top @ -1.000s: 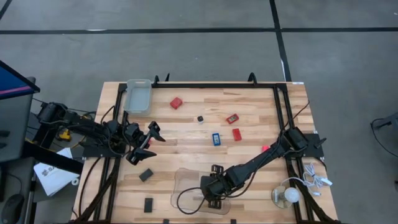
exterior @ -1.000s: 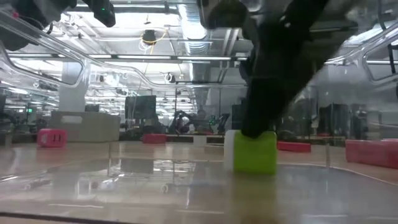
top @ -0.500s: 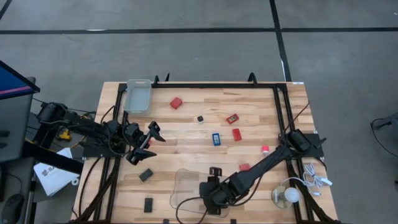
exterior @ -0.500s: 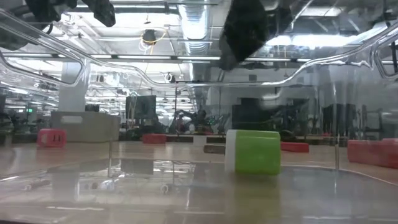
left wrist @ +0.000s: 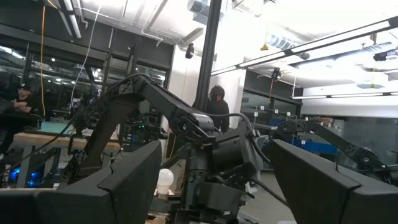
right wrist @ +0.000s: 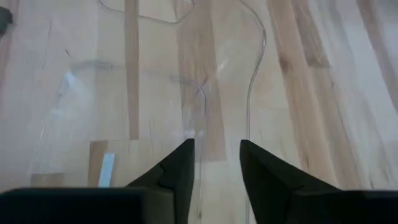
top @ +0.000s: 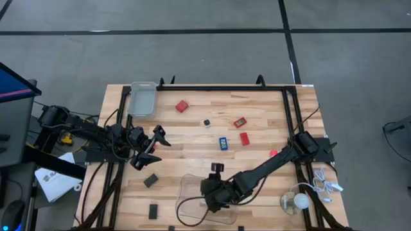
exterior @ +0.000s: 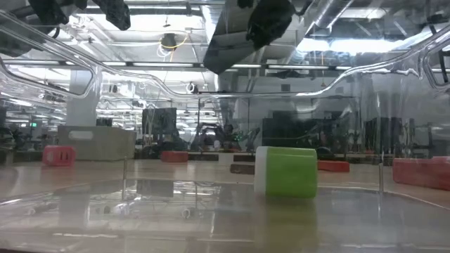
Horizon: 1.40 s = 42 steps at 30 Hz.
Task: Pick & Place Office items
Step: Adjust the transparent bin
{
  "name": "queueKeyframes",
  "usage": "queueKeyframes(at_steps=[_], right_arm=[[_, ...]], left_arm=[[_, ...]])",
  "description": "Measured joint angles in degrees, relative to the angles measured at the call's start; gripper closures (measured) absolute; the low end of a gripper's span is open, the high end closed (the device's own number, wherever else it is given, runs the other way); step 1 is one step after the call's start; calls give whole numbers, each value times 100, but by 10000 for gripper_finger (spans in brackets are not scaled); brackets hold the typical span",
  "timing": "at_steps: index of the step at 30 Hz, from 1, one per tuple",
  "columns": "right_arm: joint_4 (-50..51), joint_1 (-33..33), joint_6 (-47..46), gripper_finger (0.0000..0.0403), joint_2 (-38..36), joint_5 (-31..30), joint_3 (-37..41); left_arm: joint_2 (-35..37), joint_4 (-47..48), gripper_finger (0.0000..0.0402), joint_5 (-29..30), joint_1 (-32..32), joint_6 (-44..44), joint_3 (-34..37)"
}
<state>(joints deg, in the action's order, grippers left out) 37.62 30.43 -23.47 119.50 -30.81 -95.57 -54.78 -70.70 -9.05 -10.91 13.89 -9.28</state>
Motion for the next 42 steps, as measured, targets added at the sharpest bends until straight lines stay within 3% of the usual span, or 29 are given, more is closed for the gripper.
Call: queueKeyframes(at_steps=[8,17,24,42], right_arm=[[-234,-282,371,396,2,-95,2],[-481,-690,691,402,2,135,7],[-744,-964,873,402,4,677,7],[-1202,-1012,998,403,187,1145,31]], left_arm=[[0,0,105,-1,1,4,0],[0,0,105,1,-1,4,0],[0,0,105,-1,-1,6,0],[-2,-2,105,-1,-1,4,1]])
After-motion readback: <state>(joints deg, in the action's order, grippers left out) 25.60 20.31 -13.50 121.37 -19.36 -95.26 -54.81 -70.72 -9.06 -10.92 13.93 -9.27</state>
